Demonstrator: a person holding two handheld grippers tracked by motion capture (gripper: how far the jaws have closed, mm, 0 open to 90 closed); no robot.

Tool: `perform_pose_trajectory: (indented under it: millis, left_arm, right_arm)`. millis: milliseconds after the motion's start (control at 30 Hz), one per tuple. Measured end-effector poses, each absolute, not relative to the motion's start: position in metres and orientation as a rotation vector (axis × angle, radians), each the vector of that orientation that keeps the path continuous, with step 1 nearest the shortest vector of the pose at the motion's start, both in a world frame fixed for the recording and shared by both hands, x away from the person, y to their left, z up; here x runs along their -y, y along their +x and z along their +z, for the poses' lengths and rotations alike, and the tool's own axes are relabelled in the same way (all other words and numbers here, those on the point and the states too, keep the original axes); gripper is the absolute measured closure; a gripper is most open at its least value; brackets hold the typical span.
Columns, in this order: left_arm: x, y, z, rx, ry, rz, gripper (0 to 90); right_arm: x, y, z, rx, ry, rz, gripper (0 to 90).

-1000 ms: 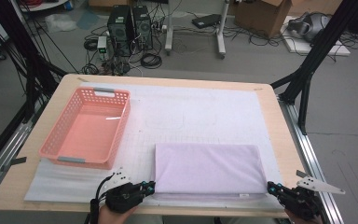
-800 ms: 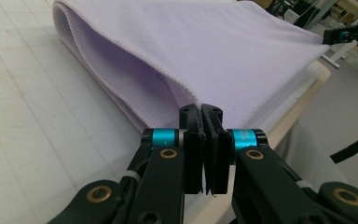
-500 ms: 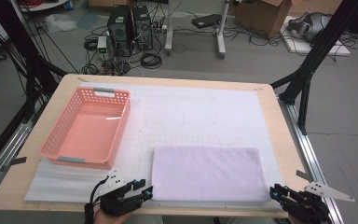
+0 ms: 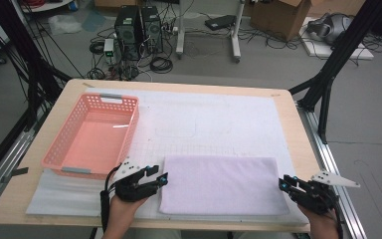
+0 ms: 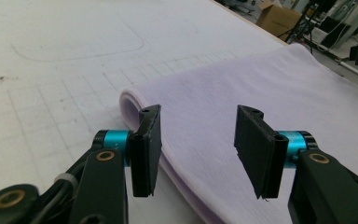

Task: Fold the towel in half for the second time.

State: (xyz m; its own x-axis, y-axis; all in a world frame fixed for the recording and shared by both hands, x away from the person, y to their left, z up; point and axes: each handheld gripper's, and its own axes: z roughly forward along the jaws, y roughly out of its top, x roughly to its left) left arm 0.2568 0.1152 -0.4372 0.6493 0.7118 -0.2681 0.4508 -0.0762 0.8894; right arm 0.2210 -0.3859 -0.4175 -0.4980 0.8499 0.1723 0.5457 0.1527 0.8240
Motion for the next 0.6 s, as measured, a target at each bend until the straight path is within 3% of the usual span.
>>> perform_pose_trajectory:
  millis: [133,267,400,600]
  left_arm:
    - [-0.104,0.279,-0.44,-0.954,1.744,0.284,53.9]
    - [-0.093,0.301,-0.442,-0.977,1.796,0.386,56.9]
    - [-0.083,0.318,-0.449,-1.047,1.881,0.43,46.4]
    - [-0.082,0.325,-0.452,-1.09,1.933,0.368,48.6]
  right_arm:
    - [0.379,0.245,-0.423,-2.154,1.309,1.26,70.4]
    - [0.367,0.27,-0.425,-2.19,1.28,1.269,71.3]
    - [0.351,0.296,-0.434,-2.237,1.261,1.224,72.6]
    - [0.354,0.306,-0.442,-2.157,1.305,0.938,85.8]
